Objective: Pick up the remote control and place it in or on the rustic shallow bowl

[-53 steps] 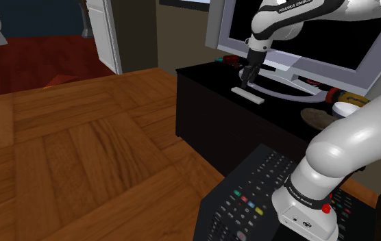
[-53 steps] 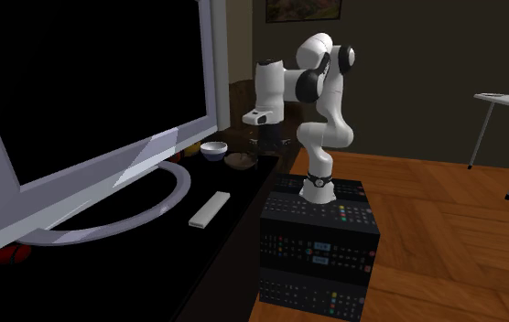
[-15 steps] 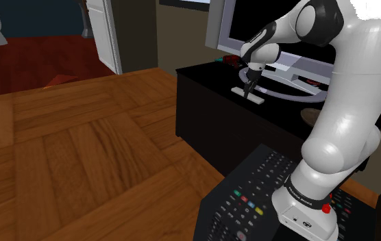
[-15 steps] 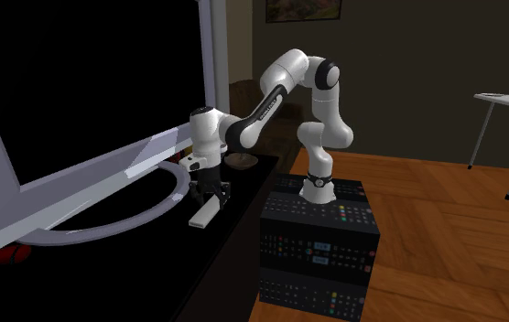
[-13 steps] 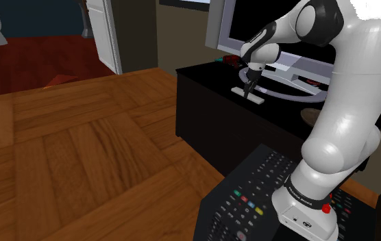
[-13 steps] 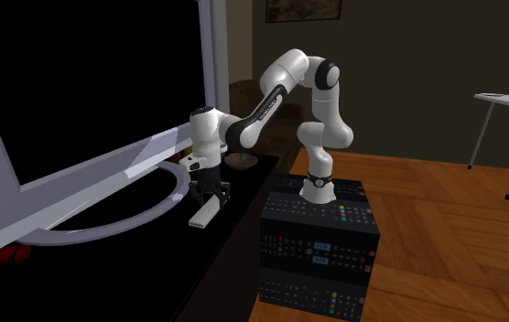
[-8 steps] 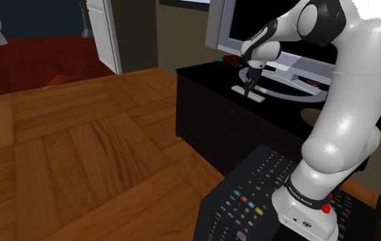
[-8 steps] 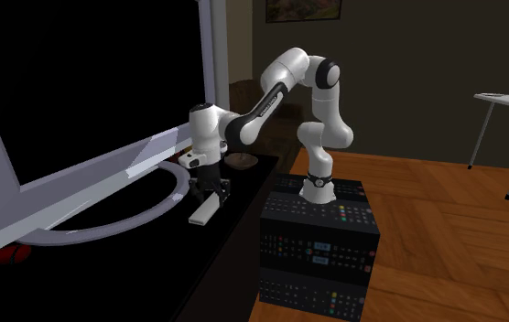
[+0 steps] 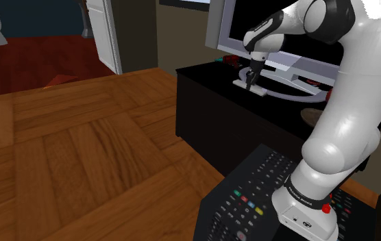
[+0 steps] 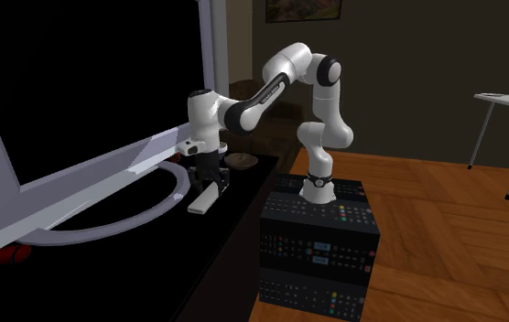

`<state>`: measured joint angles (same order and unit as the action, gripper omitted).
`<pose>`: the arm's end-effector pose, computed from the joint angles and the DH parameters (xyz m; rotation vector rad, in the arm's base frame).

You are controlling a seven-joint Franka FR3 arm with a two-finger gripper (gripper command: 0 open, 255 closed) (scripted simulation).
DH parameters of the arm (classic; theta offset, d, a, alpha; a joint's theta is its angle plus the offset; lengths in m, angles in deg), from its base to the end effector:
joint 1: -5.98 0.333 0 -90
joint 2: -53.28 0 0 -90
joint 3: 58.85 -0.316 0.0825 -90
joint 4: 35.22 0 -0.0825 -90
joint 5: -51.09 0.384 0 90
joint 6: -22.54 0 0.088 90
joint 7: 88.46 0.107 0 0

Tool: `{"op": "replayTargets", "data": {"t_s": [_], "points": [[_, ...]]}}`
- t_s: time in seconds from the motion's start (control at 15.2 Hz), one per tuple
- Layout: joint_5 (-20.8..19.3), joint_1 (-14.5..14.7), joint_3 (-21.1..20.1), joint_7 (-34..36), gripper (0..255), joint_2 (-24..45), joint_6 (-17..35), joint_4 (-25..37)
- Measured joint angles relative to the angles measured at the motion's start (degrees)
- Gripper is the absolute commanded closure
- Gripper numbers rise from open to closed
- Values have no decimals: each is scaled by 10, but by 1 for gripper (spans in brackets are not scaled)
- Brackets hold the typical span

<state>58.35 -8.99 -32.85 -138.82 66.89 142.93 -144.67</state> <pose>0.4673 -0.3820 0.3829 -3.1191 -0.1695 0.0160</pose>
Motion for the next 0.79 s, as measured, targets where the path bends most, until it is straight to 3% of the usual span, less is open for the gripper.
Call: {"op": "replayTargets", "data": {"t_s": [0.79], "points": [[-20,4,5,13,255,-33,-84,54]]}}
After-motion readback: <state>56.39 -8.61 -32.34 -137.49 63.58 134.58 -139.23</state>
